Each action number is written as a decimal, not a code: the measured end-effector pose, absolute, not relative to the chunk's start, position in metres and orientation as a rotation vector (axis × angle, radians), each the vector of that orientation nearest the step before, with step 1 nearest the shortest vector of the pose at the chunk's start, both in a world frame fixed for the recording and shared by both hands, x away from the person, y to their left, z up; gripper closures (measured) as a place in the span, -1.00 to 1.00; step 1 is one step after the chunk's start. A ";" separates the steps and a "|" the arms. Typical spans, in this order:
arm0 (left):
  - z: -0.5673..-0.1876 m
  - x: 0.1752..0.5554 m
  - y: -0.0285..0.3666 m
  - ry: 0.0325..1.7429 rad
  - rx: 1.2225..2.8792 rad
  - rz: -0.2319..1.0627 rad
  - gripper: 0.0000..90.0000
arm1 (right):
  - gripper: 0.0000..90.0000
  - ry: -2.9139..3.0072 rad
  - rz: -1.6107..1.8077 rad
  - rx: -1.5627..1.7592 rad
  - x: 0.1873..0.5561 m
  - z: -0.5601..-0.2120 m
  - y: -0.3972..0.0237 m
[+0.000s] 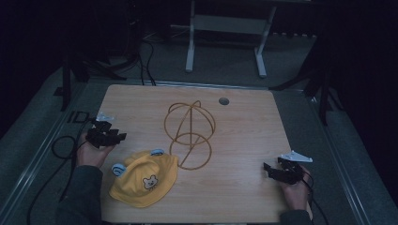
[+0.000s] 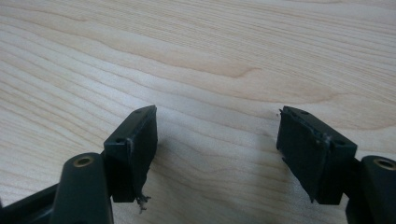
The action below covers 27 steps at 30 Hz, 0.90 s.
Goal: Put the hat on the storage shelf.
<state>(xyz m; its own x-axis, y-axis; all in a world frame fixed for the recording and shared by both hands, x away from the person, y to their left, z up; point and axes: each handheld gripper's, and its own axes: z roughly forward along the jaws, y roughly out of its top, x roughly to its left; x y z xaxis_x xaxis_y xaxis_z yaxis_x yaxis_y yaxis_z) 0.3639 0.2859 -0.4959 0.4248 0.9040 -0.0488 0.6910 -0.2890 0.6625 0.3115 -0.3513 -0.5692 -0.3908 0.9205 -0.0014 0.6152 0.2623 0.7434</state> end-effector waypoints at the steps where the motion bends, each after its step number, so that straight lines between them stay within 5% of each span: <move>1: -0.496 0.364 0.286 1.342 2.070 0.451 0.27 | -0.36 2.102 0.935 1.390 0.312 -0.569 -0.351; 27: -0.444 0.341 0.287 1.182 2.098 0.398 0.24 | -0.37 2.105 0.935 1.387 0.312 -0.569 -0.351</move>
